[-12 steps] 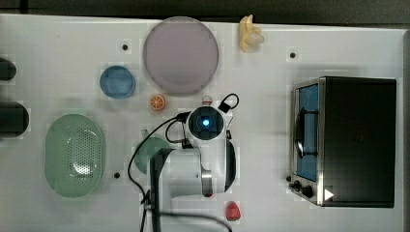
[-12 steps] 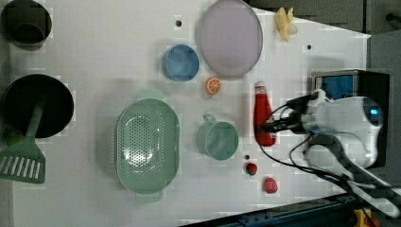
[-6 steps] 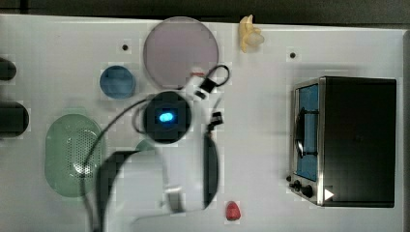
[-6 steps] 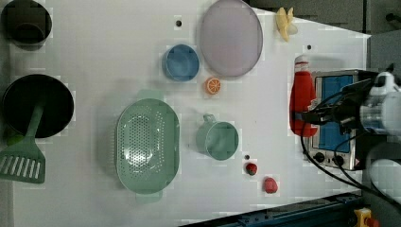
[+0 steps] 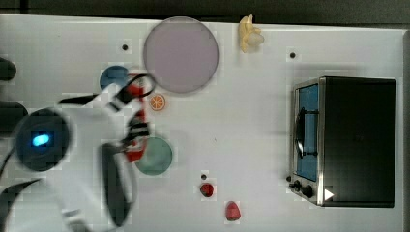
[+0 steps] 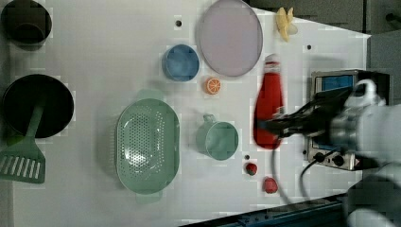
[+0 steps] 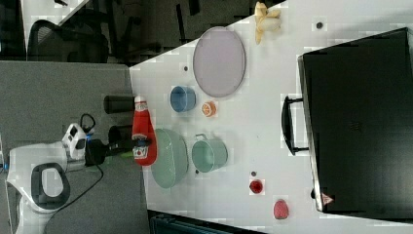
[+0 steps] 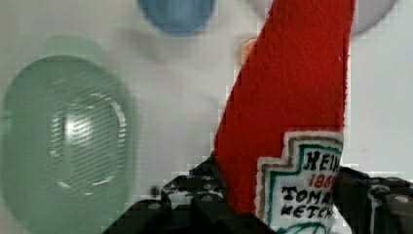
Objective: Pick Ketchup from the table and place it in strainer.
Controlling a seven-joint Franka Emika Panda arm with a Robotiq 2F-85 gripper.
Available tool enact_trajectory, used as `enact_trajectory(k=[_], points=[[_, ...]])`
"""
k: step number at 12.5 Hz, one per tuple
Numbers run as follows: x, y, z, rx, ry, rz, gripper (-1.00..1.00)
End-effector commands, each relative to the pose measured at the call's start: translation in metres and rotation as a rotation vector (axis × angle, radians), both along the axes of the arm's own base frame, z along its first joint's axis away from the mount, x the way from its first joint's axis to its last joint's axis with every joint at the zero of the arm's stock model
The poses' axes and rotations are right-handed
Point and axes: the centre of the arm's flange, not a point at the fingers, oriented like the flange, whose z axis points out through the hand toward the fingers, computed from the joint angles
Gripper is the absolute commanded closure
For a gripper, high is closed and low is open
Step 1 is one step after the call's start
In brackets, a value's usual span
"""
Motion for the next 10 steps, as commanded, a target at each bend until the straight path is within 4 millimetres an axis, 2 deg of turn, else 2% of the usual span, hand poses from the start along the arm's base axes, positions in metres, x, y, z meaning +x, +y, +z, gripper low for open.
enact_trajectory(k=[1,3,6,8,10], points=[[-0.029,0.067,-0.037,0.001,0.070,-0.150,-0.25],[-0.039,0.103,-0.054,0.042,0.065,-0.158,-0.25],[-0.050,0.151,-0.092,0.149,0.073,-0.245,-0.25],[-0.060,0.172,-0.127,0.176,0.119,-0.300,-0.25],[-0.065,0.182,-0.159,0.181,0.127,-0.268,-0.25]])
